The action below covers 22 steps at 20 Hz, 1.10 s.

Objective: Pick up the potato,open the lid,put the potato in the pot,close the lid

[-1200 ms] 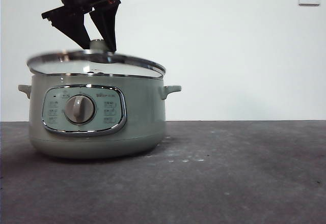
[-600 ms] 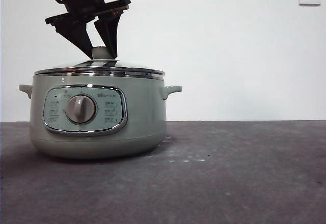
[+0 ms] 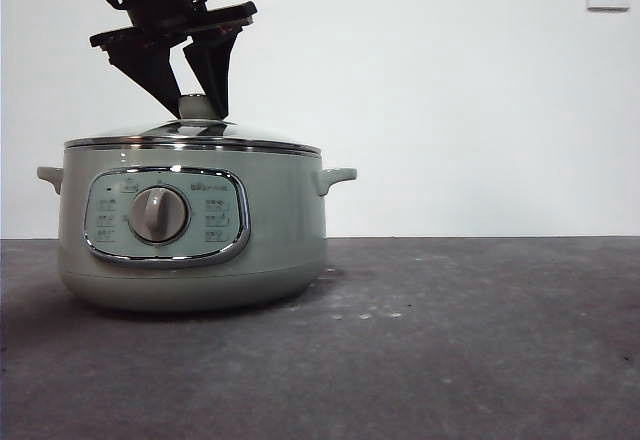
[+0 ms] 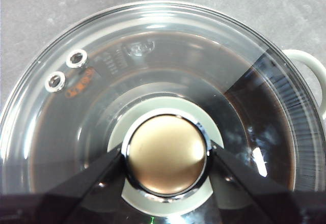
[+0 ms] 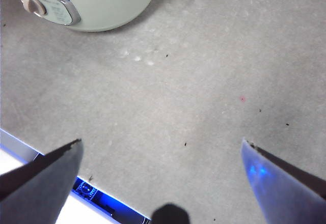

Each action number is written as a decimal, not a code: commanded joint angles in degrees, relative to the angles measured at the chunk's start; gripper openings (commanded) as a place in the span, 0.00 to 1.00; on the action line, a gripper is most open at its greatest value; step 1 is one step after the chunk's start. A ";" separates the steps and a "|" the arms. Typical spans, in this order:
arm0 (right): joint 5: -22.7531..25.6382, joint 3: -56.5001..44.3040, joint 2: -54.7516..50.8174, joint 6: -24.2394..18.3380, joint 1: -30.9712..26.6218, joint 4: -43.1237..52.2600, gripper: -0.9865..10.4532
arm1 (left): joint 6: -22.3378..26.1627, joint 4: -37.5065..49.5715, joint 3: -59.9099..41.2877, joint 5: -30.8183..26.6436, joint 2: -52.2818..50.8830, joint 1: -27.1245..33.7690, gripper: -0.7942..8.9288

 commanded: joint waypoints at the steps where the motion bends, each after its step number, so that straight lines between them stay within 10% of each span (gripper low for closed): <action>1: 0.28 -0.42 0.02 0.63 0.11 0.31 0.69 | 2.23 -1.25 -1.27 -0.37 2.03 -0.13 0.71; 22: 0.20 -0.42 0.07 1.99 0.11 -1.60 0.69 | 2.32 -26.03 -1.31 3.50 -32.15 -1.88 0.73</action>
